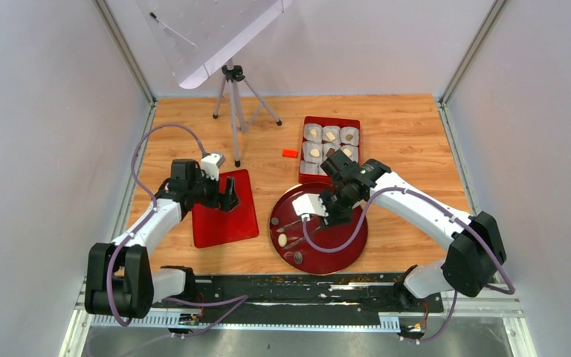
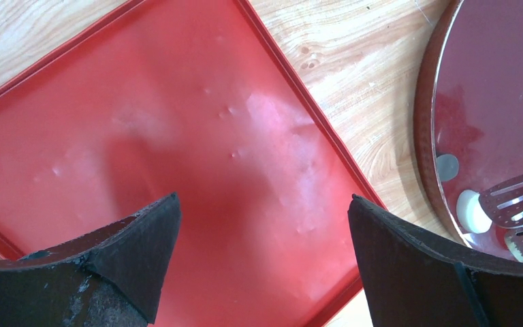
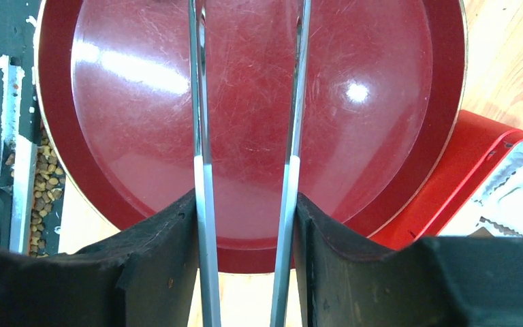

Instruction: Pack the chocolate

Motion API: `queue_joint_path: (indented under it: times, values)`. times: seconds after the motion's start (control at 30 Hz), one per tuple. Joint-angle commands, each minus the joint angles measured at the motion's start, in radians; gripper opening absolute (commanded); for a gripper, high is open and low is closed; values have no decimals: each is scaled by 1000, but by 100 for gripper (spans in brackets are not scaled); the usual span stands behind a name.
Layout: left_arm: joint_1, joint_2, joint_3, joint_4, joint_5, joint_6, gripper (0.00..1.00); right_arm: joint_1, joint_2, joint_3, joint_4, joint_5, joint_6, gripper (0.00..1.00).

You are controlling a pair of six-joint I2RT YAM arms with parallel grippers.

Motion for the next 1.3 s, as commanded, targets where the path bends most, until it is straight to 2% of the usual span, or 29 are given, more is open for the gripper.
queue_joint_path:
  times: [0.0, 0.77, 1.03, 1.13, 1.17, 1.2, 1.27]
  values:
    - [9, -36, 12, 10, 1, -3, 100, 1, 25, 59, 42, -66, -24, 49]
    - [10, -49, 8, 4, -2, -7, 100, -8, 99, 95, 24, -66, -59, 44]
    - [10, -43, 11, 1, -1, -9, 100, -7, 159, 95, 38, 32, -85, 39]
    - [10, -43, 14, 0, -5, -6, 100, -7, 163, 110, 24, 38, -86, 33]
    - [10, -43, 15, 1, -5, -5, 100, -7, 164, 118, 15, 39, -86, 29]
    - [10, -42, 12, 1, -4, -5, 100, -7, 161, 145, -10, 42, -83, 20]
    - [11, -39, 13, 4, -5, -5, 100, -8, 150, 173, -36, 49, -72, 15]
